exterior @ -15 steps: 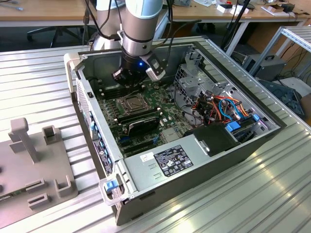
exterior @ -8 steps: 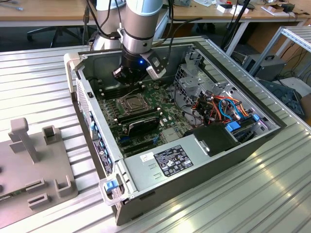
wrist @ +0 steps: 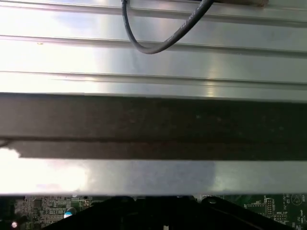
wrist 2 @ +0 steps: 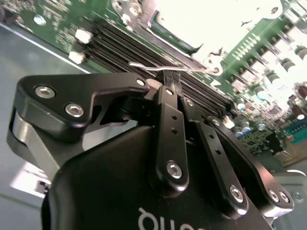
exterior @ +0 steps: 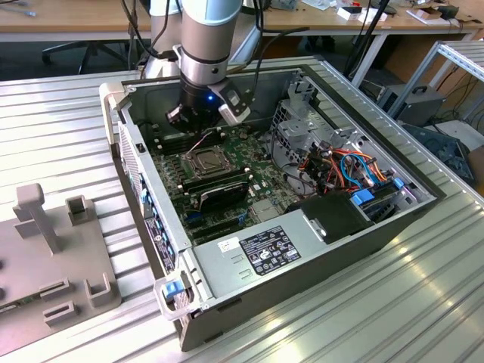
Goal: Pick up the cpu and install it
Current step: 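Install the first cpu locking lever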
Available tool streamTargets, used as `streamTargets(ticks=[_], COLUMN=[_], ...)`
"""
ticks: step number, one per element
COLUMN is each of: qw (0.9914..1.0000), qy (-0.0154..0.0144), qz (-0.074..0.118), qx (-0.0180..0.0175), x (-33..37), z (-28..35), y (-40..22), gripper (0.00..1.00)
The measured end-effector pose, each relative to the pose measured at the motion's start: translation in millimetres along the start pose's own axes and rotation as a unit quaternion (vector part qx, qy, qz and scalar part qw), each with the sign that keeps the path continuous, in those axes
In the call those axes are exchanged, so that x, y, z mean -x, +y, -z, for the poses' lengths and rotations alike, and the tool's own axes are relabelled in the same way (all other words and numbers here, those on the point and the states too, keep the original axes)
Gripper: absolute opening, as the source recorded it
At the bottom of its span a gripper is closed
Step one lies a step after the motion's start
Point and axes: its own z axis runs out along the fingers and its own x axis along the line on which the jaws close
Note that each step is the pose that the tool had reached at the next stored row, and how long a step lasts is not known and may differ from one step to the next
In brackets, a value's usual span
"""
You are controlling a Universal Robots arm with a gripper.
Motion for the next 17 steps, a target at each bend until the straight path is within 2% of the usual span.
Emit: streamTargets(ticks=[1, 5, 7, 9, 11, 15, 16, 17], qw=[1.0, 1.0, 1.0, 1.0, 1.0, 0.99999, 0.99998, 0.99994], qy=[-0.001, -0.0011, -0.0011, -0.0013, -0.0016, -0.0022, -0.0031, -0.0041], qz=[0.0, 0.0, 0.0, 0.0, 0.0, 0.0, 0.0, 0.0], qx=[0.0, 0.0, 0.0, 0.0007, 0.0017, 0.0035, 0.0058, 0.0099], x=[-1.5, -1.7, -1.6, -1.0, -0.7, -1.1, -1.6, -2.2], z=[0.1, 0.1, 2.7, 10.7, 14.3, 15.1, 15.2, 15.3], y=[0.0, 0.1, 0.3, 1.4, 1.8, 1.6, 1.2, 0.5], gripper=[0.11, 0.11, 0.11, 0.11, 0.11, 0.11, 0.11, 0.11])
